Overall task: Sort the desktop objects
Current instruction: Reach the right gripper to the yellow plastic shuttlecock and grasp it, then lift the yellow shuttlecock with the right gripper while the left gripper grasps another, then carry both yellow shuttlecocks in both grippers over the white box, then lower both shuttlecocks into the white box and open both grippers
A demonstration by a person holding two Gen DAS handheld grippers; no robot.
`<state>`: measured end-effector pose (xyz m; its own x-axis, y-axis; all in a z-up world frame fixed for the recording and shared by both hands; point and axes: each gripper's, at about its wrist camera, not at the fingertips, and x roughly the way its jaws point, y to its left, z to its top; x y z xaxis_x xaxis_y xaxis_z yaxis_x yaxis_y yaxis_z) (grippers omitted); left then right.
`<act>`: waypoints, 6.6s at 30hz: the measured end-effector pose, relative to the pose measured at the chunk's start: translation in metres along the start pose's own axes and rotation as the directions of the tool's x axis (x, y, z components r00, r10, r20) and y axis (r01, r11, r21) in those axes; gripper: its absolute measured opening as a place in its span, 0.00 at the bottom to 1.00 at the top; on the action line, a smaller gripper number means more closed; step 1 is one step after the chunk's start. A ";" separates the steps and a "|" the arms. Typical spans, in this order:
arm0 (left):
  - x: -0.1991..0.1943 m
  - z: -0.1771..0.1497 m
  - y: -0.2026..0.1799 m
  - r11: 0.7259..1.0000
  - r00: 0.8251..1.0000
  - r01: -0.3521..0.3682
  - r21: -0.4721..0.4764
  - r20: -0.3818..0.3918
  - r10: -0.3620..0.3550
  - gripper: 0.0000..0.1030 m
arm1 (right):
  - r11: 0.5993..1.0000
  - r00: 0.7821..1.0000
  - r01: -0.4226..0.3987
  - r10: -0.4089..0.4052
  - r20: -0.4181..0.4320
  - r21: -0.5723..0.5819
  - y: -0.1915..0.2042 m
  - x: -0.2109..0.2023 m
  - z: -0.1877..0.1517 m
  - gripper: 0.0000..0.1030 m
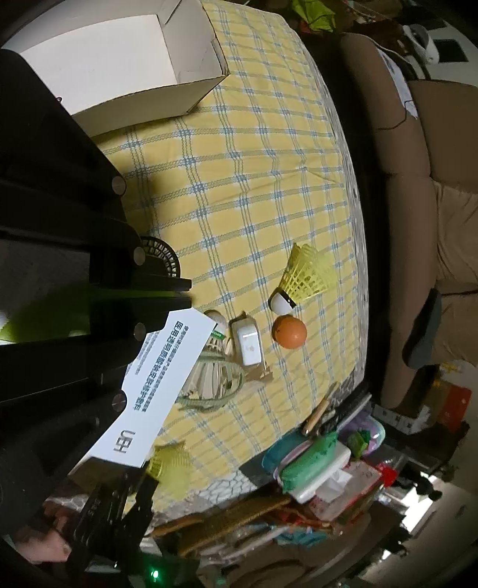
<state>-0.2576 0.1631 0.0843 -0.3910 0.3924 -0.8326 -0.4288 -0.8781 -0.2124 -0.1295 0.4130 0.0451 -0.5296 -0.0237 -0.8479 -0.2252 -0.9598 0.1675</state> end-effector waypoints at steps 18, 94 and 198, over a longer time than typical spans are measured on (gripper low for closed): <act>-0.015 -0.028 -0.018 0.948 0.985 -0.171 0.268 0.048 0.164 0.64 | 0.994 0.996 0.080 -0.082 -0.029 -0.071 0.008 0.011 0.001 0.33; 0.007 0.101 0.040 0.991 0.997 0.010 -0.133 -0.081 -0.021 0.27 | 0.989 0.991 -0.069 0.083 0.105 -0.127 0.058 -0.061 0.067 0.26; -0.217 -0.211 0.200 0.955 0.999 0.044 -0.292 -0.006 -0.048 0.42 | 0.926 0.984 -0.176 0.167 -0.056 -0.335 0.371 -0.055 -0.067 0.42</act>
<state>-0.0867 -0.1552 0.1152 -0.3655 0.4323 -0.8244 -0.1893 -0.9016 -0.3889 -0.1289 0.0397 0.1201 -0.5132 -0.1995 -0.8348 0.1587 -0.9779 0.1361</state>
